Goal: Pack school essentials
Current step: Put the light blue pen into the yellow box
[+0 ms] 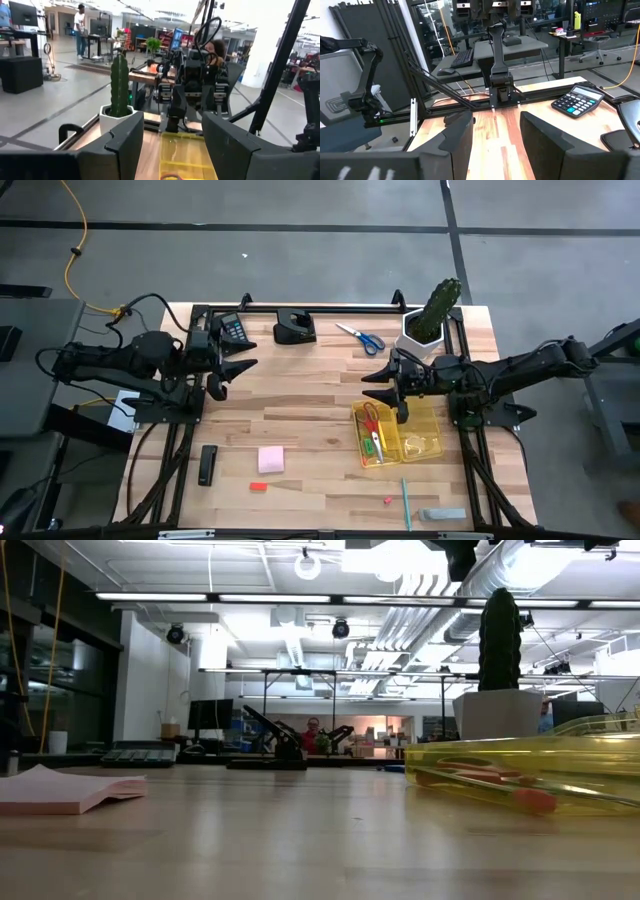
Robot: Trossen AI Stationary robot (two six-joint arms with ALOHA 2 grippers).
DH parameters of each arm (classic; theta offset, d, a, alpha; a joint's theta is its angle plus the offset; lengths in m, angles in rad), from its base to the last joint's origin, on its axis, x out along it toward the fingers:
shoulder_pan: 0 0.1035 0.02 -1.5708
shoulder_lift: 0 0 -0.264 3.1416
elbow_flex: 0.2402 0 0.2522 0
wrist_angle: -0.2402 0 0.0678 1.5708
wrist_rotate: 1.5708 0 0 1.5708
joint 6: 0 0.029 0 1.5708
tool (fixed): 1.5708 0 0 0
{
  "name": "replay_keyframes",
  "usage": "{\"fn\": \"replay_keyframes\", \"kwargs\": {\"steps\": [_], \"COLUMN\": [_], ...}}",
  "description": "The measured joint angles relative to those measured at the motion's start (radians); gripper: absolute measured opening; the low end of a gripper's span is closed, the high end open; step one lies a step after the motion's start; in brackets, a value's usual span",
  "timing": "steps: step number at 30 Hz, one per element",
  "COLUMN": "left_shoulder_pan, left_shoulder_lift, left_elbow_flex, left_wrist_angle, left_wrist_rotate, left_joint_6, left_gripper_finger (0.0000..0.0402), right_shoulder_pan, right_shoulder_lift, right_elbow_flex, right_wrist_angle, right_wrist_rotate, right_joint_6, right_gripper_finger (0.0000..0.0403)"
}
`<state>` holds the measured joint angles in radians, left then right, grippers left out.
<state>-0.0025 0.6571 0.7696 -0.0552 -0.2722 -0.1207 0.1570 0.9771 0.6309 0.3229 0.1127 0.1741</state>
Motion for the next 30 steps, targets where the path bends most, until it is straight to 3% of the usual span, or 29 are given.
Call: {"fn": "replay_keyframes", "kwargs": {"steps": [10,20,24,27,30], "left_shoulder_pan": [0.0,0.0,0.0,0.0,0.0], "left_shoulder_lift": [0.012,0.013,0.013,0.012,0.013], "left_elbow_flex": [0.0,0.0,0.0,0.0,0.0], "left_wrist_angle": [-0.002,-0.001,-0.001,-0.001,-0.012], "left_wrist_rotate": [0.053,0.054,0.054,0.054,0.053], "left_joint_6": [-0.008,-0.008,0.0,0.0,0.0], "left_gripper_finger": [0.0188,0.0188,0.0188,0.0188,0.0188], "right_shoulder_pan": [0.0,0.0,0.001,0.0,0.015], "right_shoulder_lift": [0.0,0.0,0.002,0.033,0.108], "right_elbow_flex": [0.0,0.0,0.004,0.078,0.186], "right_wrist_angle": [0.0,0.0,-0.019,-0.226,-0.502], "right_wrist_rotate": [0.006,0.088,0.085,0.041,-0.076], "right_joint_6": [0.0,0.008,0.087,0.218,0.368], "right_gripper_finger": [0.0156,0.0156,0.0156,0.0152,0.0145]}}
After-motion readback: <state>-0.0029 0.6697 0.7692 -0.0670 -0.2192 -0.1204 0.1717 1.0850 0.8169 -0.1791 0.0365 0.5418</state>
